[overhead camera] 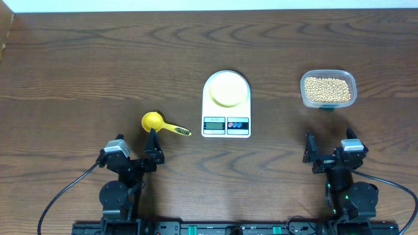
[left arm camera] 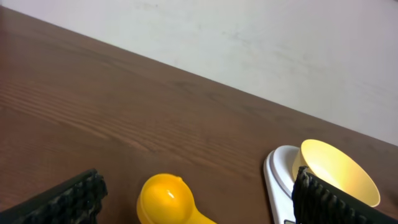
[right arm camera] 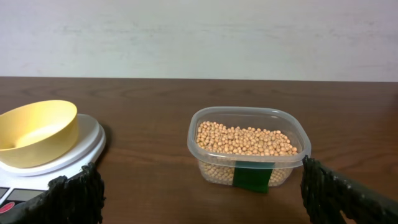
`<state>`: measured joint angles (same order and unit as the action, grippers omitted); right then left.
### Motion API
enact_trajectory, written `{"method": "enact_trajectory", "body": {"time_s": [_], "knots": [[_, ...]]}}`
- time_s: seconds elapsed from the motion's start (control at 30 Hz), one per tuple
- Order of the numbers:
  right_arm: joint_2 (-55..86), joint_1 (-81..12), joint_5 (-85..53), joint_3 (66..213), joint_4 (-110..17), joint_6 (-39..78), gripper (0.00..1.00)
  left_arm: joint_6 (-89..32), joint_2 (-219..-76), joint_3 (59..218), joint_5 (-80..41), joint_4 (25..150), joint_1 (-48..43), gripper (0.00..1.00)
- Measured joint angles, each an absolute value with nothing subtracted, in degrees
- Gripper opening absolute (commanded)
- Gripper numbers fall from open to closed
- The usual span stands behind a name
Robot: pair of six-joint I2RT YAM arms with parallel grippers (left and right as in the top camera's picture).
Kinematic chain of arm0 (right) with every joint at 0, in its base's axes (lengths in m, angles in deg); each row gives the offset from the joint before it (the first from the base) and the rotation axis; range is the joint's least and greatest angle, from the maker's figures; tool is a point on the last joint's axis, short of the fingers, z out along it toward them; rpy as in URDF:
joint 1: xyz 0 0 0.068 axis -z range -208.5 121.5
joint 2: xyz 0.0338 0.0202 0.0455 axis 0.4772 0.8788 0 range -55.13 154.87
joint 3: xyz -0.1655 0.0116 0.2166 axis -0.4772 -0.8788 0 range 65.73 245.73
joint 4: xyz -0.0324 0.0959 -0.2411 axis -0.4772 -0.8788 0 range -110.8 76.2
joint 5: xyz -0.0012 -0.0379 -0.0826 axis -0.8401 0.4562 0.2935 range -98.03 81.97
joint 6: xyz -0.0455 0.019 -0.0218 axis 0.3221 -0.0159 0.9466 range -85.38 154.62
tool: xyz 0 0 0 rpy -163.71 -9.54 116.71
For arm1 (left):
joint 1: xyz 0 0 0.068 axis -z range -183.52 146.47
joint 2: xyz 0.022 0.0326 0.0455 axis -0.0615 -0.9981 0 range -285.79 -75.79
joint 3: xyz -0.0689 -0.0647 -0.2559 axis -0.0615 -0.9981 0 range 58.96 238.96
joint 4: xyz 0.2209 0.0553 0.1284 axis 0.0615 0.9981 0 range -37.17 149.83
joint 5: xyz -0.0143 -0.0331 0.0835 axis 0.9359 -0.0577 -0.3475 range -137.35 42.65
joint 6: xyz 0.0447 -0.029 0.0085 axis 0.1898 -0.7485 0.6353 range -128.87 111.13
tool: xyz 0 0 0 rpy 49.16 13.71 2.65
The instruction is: Scoop item into bowl and weigh 50g on scale
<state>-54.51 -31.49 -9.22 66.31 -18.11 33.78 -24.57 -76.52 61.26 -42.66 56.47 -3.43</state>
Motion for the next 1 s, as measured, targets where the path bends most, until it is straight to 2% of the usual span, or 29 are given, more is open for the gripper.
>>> {"method": "enact_trajectory", "body": {"time_s": [0.27,0.8,1.0], "knots": [[-54.5,-31.5,-9.2,66.3,-18.1,33.8,0.99,-25.4,-82.1,69.8,-41.2,68.4,-3.4,0.98],[-54.5,-31.5,-9.2,66.3,-18.1,33.8,0.99,-25.4,-100.9,89.9,-39.1,78.6,-3.4,0.98],[-54.5,-31.5,-9.2,66.3,-18.1,33.8,0.99,-25.4,-109.8,99.5,-37.1,90.2,-3.4,0.98]]}}
